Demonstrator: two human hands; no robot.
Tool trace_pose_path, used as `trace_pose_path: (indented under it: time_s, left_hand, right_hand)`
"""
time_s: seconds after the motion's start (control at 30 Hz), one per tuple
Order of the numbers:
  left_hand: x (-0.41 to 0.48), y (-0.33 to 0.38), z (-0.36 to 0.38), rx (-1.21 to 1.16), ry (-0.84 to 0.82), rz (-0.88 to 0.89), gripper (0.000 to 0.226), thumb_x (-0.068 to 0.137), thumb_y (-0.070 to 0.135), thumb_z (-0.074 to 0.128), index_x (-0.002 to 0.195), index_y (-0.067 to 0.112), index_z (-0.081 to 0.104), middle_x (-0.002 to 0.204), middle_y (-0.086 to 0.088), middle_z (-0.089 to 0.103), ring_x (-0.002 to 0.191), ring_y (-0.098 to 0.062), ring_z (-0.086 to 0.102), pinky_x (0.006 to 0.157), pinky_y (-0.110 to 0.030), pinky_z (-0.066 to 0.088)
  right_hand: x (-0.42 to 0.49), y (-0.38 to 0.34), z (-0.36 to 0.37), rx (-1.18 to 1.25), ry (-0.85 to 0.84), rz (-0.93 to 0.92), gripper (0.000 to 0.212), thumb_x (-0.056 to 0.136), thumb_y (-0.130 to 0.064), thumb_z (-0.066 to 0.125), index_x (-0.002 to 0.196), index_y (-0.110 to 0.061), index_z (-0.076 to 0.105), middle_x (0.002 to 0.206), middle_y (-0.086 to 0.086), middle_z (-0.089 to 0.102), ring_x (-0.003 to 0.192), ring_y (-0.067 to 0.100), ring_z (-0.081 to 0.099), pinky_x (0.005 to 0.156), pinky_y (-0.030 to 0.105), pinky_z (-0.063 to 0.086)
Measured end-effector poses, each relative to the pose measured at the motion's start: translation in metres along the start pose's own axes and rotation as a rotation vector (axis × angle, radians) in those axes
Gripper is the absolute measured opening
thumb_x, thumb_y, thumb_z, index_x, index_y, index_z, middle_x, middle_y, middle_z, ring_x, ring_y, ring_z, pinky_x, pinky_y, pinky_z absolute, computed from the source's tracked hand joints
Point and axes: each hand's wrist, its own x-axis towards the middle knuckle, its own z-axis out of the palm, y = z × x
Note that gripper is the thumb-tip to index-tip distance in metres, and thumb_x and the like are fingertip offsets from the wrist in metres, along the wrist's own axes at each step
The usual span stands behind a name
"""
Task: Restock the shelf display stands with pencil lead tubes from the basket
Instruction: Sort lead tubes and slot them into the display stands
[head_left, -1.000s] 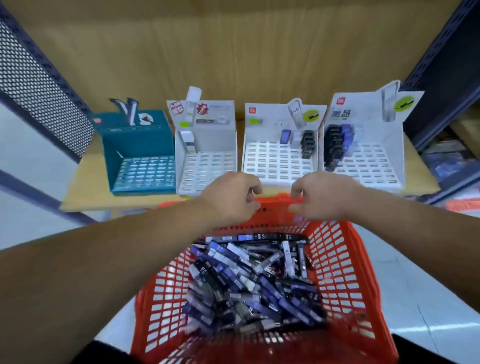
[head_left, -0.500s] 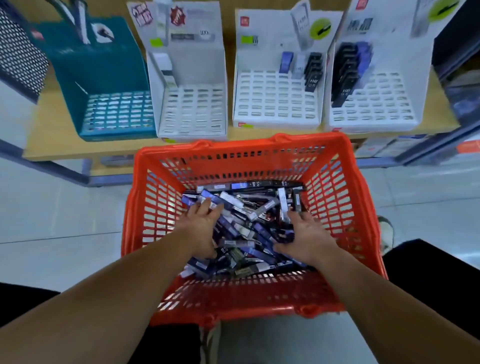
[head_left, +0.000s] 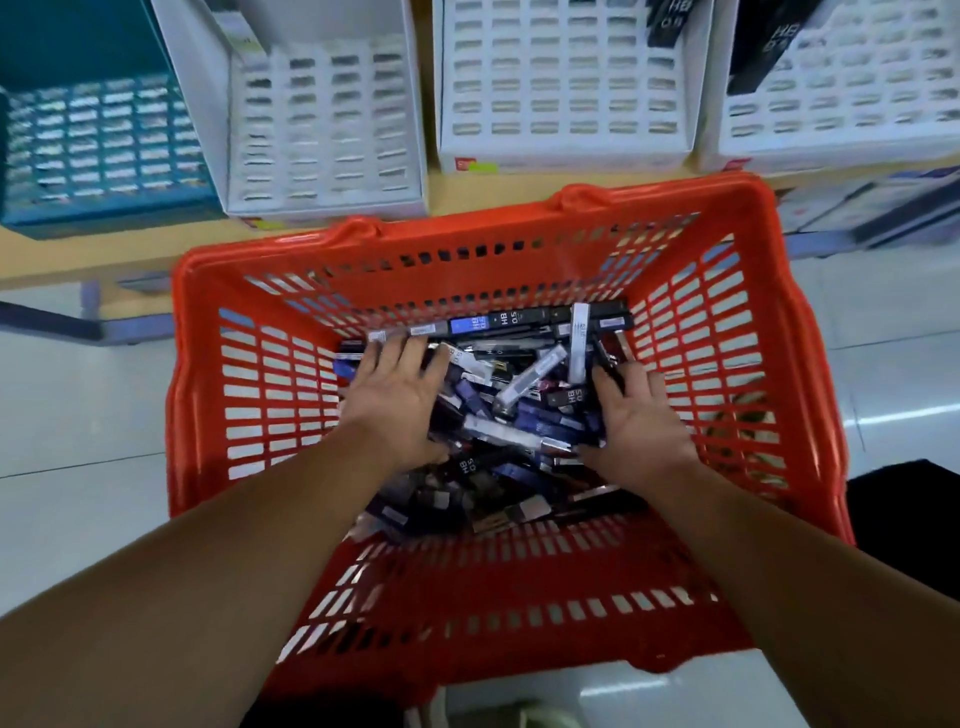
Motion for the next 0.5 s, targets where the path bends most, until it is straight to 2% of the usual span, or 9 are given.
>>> trace_pose_path:
  time_s: [0.1,0.2,0.33,0.43,0.5]
  left_hand:
    - [-0.001,0.008,0.001,-0.011,0.02,-0.025,0.111,0.077,0.075,0.067,0.156,0.017,0.014,0.152,-0.009,0.027,0.141,-0.033,0.026,0.118,-0.048,0.029]
    - [0.003,0.009,0.003,-0.056,0.036,-0.049,0.097,0.078,0.072,0.07,0.145,0.017,0.027,0.14,-0.006,0.035,0.132,-0.029,0.035,0.11,-0.044,0.037]
    - [0.008,0.008,0.007,-0.046,0.039,-0.03,0.091,0.077,0.067,0.073,0.143,0.02,0.032,0.137,-0.004,0.037,0.129,-0.027,0.035,0.111,-0.043,0.035]
    - [0.009,0.014,0.01,-0.049,0.026,0.021,0.084,0.08,0.047,0.079,0.146,0.021,0.033,0.14,-0.003,0.038,0.13,-0.027,0.034,0.111,-0.044,0.033]
    - [0.011,0.02,0.009,-0.054,-0.013,0.049,0.082,0.082,0.034,0.077,0.149,0.023,0.032,0.144,-0.003,0.037,0.132,-0.027,0.033,0.111,-0.045,0.032]
  right_hand:
    - [0.004,-0.001,-0.005,0.135,-0.001,0.064,0.083,0.087,-0.042,0.077,0.152,-0.025,0.03,0.145,0.008,0.03,0.131,0.031,0.045,0.108,0.044,0.047]
    - [0.006,-0.003,-0.001,0.218,0.025,0.106,0.074,0.089,-0.034,0.078,0.148,-0.024,0.035,0.14,0.009,0.038,0.123,0.032,0.052,0.104,0.044,0.05]
    - [0.008,-0.004,0.006,0.181,0.03,0.121,0.071,0.087,-0.05,0.075,0.14,-0.026,0.036,0.135,0.005,0.045,0.126,0.027,0.05,0.102,0.043,0.05]
    - [0.011,-0.013,0.01,0.067,0.081,0.038,0.081,0.081,-0.065,0.071,0.142,-0.028,0.032,0.138,0.002,0.041,0.131,0.025,0.041,0.106,0.043,0.046]
    - [0.015,-0.018,0.01,0.056,0.082,-0.004,0.082,0.08,-0.065,0.072,0.143,-0.031,0.03,0.139,0.001,0.04,0.13,0.025,0.039,0.108,0.041,0.043]
